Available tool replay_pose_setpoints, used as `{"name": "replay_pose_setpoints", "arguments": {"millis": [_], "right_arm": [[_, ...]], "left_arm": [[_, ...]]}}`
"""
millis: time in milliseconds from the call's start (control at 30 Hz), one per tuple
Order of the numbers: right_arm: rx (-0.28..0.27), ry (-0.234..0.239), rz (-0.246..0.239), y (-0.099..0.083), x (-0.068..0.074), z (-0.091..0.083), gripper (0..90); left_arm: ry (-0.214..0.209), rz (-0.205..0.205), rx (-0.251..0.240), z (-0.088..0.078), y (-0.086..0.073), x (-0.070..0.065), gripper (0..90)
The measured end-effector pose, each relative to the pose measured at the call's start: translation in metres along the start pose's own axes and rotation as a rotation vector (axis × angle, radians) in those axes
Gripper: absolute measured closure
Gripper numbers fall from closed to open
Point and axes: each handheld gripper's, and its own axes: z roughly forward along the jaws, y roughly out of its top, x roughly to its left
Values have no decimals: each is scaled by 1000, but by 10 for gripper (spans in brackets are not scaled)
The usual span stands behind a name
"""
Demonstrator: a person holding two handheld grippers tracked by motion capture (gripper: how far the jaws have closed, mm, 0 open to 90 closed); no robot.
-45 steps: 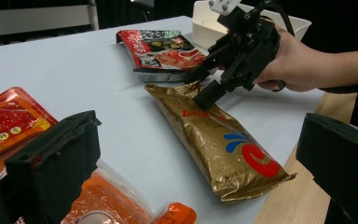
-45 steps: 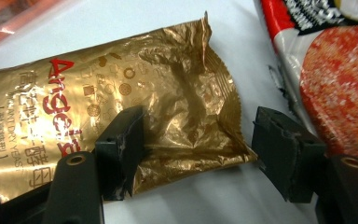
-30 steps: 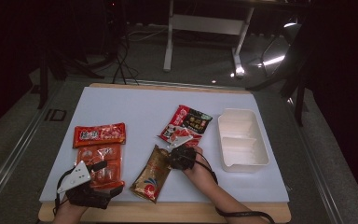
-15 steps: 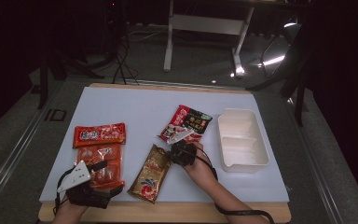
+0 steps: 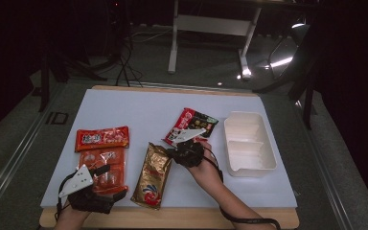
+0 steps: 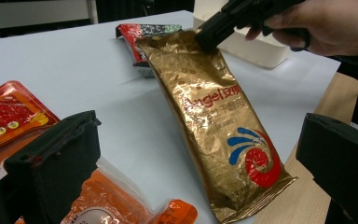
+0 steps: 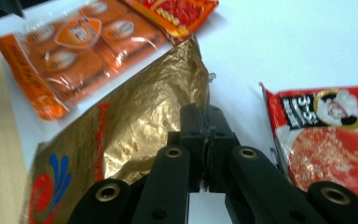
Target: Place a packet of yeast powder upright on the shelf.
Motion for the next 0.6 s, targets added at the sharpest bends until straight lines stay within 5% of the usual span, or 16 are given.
{"name": "replay_pose_setpoints", "arguments": {"millis": [467, 600], "right_arm": [[-75, 60, -51, 15, 21, -24, 893], [-107, 129, -56, 20, 30, -35, 893]], "left_arm": [[-2, -5, 0, 0, 0, 1, 1], [0, -3, 2, 1, 0, 1, 1]]}}
